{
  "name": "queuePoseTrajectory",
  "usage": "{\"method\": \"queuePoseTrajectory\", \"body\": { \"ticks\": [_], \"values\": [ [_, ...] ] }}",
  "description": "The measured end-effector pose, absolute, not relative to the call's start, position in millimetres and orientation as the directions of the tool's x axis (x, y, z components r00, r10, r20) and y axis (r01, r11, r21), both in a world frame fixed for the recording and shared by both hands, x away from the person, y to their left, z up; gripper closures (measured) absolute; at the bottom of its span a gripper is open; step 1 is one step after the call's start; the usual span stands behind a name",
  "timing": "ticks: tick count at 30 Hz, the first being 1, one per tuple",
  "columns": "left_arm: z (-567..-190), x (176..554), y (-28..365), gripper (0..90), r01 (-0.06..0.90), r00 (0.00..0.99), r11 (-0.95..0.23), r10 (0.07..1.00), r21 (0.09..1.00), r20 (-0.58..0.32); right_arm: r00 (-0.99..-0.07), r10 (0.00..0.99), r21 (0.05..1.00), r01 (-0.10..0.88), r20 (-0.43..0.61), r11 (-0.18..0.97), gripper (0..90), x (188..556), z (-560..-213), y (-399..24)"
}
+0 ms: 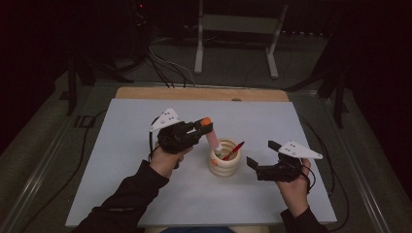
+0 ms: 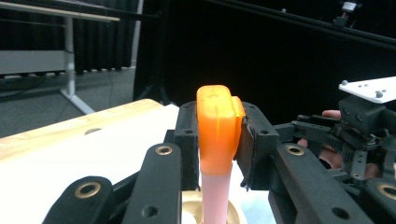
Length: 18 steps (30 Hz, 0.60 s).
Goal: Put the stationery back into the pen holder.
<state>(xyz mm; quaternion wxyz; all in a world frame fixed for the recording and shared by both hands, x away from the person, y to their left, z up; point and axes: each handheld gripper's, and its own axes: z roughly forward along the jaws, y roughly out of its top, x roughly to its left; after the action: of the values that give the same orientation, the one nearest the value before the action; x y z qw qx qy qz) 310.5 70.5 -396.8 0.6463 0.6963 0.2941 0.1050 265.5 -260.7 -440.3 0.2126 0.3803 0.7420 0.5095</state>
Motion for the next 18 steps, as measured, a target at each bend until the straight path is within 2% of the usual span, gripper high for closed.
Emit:
{"method": "queuePoseTrajectory", "body": {
  "ticks": [18],
  "values": [
    [-421,323,43,72.7,0.277,0.841,-0.046,0.494,0.960,-0.219,-0.599,0.797,0.918,0.353,0.075,0.179,0.0,266,-449,-271]
  ]
}}
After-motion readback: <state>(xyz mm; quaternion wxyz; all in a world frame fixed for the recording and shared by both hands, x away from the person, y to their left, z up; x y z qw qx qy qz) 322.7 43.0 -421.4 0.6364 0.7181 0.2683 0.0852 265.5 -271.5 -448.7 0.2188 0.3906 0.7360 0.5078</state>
